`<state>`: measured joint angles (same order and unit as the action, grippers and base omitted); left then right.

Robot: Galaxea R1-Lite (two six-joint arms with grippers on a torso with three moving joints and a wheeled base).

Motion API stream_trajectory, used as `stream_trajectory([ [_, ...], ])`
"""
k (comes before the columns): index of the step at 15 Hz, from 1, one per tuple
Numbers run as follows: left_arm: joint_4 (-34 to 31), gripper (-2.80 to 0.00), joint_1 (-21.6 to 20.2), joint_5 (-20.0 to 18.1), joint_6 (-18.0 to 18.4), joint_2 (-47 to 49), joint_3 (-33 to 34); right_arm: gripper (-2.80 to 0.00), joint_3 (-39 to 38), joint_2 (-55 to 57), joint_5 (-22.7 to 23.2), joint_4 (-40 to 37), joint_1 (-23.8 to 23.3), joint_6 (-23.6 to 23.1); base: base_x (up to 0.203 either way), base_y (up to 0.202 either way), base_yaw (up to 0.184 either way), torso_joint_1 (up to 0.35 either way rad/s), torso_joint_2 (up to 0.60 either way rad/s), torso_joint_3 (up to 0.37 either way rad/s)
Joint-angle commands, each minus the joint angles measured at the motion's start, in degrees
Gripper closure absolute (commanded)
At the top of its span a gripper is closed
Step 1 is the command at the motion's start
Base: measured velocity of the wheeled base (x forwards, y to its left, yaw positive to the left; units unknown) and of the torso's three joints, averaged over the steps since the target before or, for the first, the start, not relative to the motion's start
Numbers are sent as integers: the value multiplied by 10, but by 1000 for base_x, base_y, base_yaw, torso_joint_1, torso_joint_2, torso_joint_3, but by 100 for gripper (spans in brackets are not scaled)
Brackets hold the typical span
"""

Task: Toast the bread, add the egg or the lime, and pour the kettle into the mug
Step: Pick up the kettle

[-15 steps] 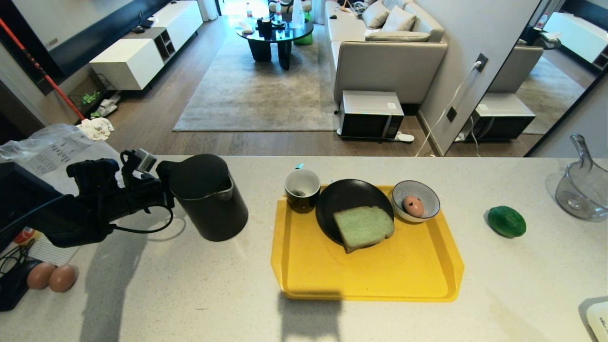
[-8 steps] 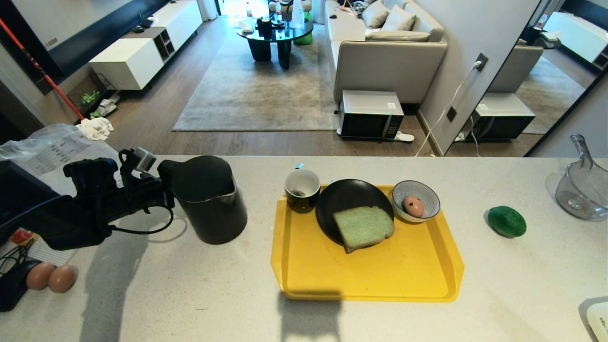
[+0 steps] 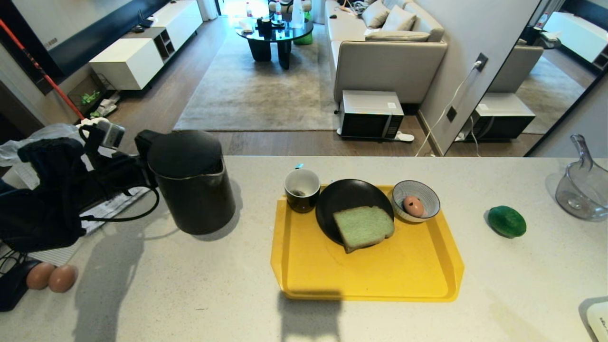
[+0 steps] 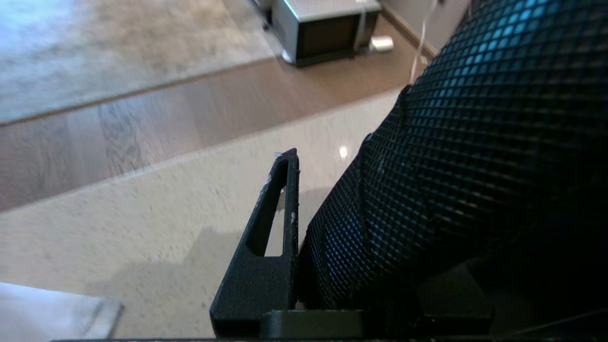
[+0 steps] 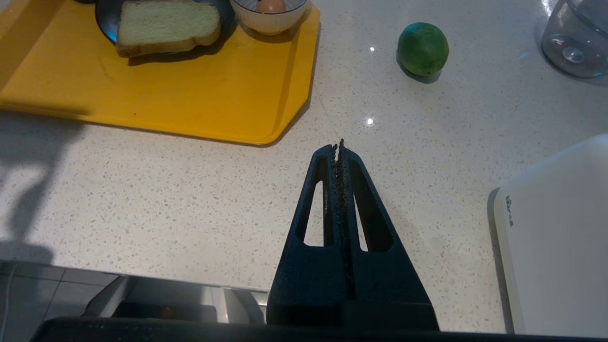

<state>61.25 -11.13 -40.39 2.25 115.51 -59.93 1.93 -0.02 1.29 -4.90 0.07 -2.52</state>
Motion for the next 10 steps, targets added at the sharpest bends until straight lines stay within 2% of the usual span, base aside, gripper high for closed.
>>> stream_trajectory([
  [1, 16, 0, -1, 5, -25, -60, 19, 0, 0, 0, 0, 0, 0, 0, 0, 0, 0, 0, 0, 0],
  [7, 22, 0, -7, 8, -33, -119, 37, 0, 0, 0, 0, 0, 0, 0, 0, 0, 0, 0, 0, 0],
  [10, 20, 0, -7, 19, -62, -152, 37, 0, 0, 0, 0, 0, 0, 0, 0, 0, 0, 0, 0, 0],
])
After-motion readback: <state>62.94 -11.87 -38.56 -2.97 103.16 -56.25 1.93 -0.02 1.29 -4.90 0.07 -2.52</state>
